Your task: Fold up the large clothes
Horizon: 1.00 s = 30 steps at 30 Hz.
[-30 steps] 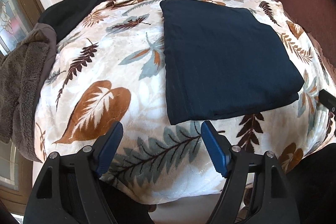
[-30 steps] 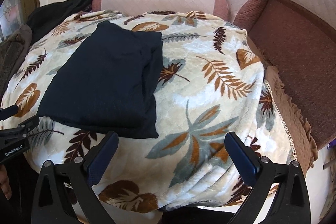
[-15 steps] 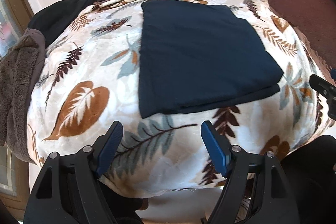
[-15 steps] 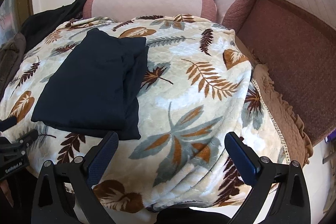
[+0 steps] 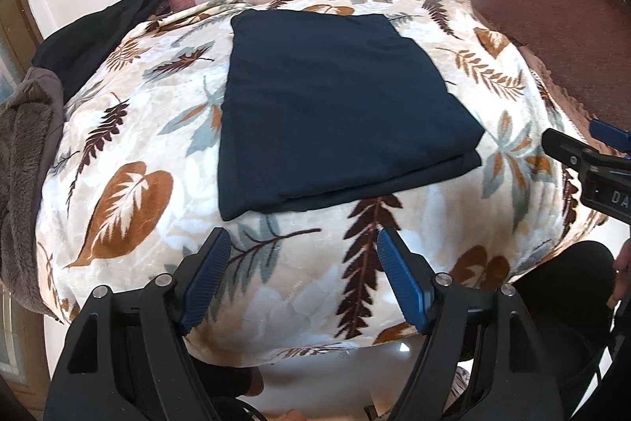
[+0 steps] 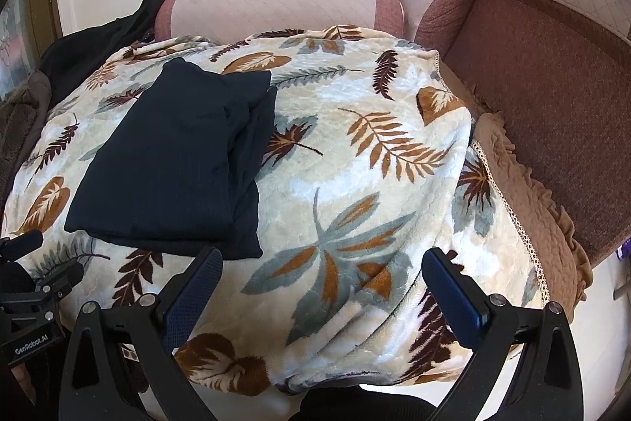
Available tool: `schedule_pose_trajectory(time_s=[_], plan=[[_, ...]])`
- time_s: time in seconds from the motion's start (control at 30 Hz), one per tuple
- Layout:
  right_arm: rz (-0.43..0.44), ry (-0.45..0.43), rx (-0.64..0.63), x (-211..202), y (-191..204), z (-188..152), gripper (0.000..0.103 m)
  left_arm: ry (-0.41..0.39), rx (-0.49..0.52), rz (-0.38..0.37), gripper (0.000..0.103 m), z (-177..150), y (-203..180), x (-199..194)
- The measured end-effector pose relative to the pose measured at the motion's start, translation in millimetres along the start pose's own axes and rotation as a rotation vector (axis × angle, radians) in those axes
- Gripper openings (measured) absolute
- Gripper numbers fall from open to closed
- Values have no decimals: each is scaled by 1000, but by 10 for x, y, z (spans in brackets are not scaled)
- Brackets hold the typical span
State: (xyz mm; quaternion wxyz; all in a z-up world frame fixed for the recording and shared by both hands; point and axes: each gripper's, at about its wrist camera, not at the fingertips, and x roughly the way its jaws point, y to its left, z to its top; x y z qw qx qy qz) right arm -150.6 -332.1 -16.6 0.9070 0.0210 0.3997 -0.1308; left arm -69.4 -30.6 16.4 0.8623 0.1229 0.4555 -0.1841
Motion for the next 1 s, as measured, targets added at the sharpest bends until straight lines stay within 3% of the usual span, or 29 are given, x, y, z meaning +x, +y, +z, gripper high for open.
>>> schedule_pose_trajectory(time_s=[0.4,1.0], plan=[[26,1,13,-38,-31,-7,102,-24,15,-65,77,52,-126,-131],[24,6,36,-17,-166,-8,102,-36,-44,-132,77,194,-204,-269]])
